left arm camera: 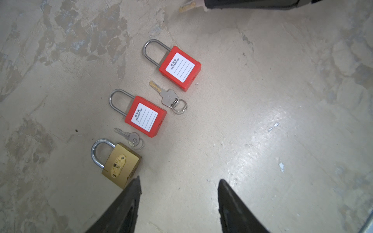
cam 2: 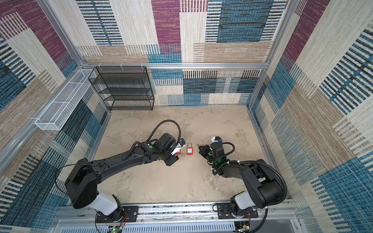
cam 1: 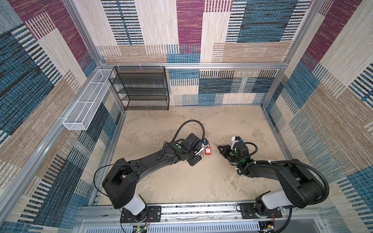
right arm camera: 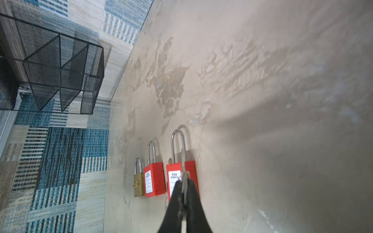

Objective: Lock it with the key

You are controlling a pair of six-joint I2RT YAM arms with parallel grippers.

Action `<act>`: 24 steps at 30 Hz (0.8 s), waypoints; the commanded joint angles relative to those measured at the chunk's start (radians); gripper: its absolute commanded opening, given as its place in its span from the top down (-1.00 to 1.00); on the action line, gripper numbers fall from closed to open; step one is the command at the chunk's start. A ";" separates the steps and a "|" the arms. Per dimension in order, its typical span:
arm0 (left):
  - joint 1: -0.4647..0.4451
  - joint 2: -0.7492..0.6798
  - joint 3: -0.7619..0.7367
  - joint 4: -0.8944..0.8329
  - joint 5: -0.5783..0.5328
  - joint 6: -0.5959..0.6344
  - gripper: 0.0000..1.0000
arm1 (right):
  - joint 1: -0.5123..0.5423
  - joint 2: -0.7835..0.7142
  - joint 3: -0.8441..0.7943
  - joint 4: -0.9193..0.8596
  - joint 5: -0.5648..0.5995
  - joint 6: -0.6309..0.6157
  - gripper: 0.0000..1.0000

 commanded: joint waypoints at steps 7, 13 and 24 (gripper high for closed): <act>0.000 -0.011 -0.003 -0.022 -0.017 -0.008 -0.25 | 0.015 0.057 0.018 0.076 0.023 0.076 1.00; 0.001 -0.017 -0.009 -0.015 -0.019 -0.005 -0.25 | 0.015 0.099 0.029 0.076 0.007 0.091 1.00; 0.003 -0.019 -0.009 -0.024 -0.024 -0.004 -0.25 | 0.017 0.155 0.038 0.100 -0.012 0.123 0.96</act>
